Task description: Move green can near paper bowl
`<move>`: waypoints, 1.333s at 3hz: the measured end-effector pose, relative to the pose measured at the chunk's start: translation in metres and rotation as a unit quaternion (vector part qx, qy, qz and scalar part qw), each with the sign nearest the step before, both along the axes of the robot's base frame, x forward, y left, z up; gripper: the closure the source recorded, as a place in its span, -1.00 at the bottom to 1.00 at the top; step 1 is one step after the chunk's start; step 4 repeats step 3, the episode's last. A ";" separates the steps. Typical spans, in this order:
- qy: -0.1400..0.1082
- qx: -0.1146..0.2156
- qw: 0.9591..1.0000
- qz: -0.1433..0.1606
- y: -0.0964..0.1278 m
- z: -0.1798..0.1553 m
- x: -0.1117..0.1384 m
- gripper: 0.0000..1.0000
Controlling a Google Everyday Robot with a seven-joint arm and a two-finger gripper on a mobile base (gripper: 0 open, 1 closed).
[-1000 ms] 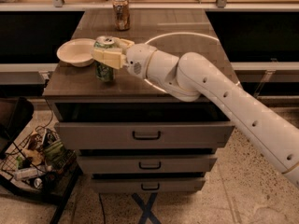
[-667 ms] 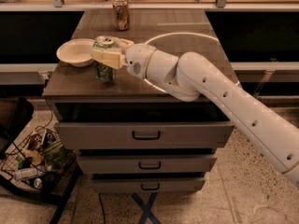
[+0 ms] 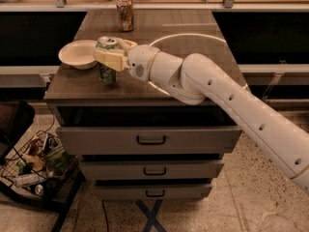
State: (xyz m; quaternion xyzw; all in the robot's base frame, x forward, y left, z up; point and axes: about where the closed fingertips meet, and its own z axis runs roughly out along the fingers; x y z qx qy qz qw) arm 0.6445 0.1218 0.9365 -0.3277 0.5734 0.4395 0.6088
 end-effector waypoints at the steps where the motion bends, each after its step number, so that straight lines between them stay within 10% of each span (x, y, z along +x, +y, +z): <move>1: 0.000 0.000 1.000 0.002 0.002 0.001 -0.001 -0.89; 4: -0.001 0.000 1.000 0.003 0.004 0.001 -0.002 -1.00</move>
Offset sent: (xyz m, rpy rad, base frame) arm -0.0009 0.0020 0.0006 0.0000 -0.0008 0.0033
